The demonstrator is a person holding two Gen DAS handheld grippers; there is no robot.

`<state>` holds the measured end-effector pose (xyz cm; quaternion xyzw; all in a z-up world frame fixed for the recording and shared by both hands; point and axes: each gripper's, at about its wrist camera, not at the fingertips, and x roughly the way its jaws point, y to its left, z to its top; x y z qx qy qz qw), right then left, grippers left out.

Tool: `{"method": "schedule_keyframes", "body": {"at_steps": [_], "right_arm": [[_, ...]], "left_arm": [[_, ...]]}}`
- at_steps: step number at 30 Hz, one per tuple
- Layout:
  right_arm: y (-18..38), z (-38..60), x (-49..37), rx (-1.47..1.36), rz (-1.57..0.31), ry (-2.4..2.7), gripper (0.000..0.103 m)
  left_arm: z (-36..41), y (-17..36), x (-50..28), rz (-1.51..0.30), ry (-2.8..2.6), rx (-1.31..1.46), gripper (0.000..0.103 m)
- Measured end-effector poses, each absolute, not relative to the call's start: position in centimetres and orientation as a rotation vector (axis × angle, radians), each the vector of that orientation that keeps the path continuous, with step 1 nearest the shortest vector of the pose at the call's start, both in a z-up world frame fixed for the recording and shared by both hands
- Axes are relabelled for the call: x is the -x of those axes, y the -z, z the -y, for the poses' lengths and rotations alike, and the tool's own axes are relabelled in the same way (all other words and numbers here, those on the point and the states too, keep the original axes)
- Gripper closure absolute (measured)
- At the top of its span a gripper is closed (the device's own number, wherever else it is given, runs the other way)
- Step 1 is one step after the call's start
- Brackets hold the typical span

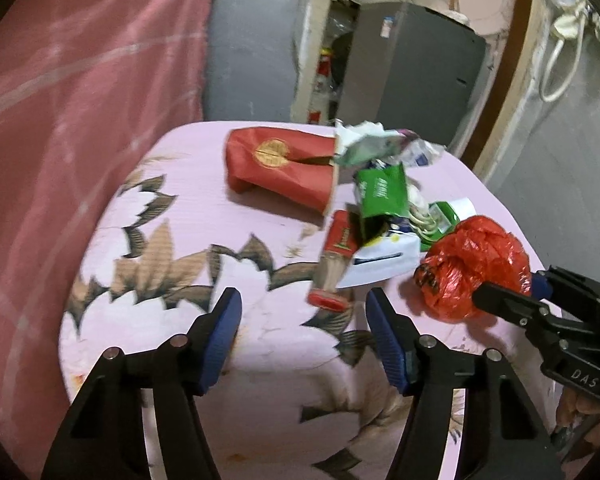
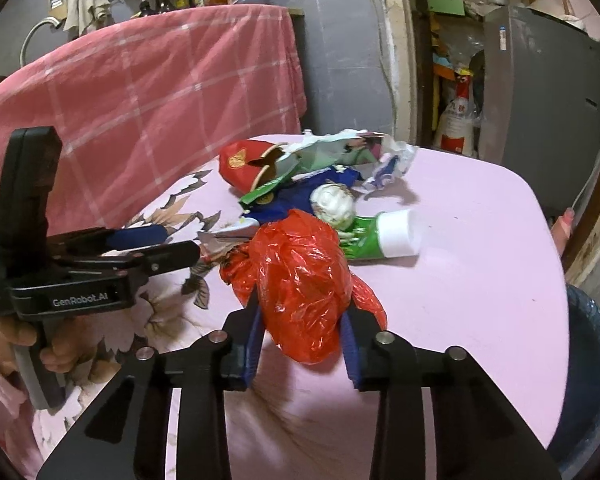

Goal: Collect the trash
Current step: 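Grasp the red plastic bag with the right tool while the left tool grasps the red lighter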

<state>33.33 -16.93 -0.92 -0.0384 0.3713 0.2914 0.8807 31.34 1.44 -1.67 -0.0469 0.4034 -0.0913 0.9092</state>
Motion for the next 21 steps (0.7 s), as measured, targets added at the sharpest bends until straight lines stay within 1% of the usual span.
{"method": "schedule_keyframes", "body": {"at_steps": [4, 6, 10, 12, 16, 18, 21], "right_arm": [[0.9, 18.1, -33.4, 0.061, -0.767, -0.587, 0.075], [0.8, 18.6, -33.4, 0.051, -0.763, -0.579, 0.075], [0.6, 19.1, -33.6, 0.037, -0.751, -0.569, 0.075], [0.4, 19.3, -33.6, 0.031, -0.744, -0.569, 0.075], [0.1, 19.7, -33.6, 0.02, -0.734, -0.57, 0.075], [0.0, 19.8, -33.6, 0.012, -0.73, -0.571, 0.076], [-0.1, 20.1, -33.5, 0.006, -0.726, -0.574, 0.076]], "left_arm": [[-0.2, 1.8, -32.3, -0.846, 0.193, 0.049, 0.05], [0.2, 1.9, -32.8, -0.853, 0.191, 0.033, 0.055], [0.9, 2.0, -33.9, -0.861, 0.188, 0.011, 0.059], [1.3, 2.0, -34.2, -0.863, 0.191, 0.0, 0.066], [2.0, 2.2, -34.6, -0.864, 0.193, -0.025, 0.075], [2.2, 2.1, -34.5, -0.865, 0.198, -0.037, 0.084], [2.6, 2.2, -34.3, -0.87, 0.197, -0.059, 0.084]]}}
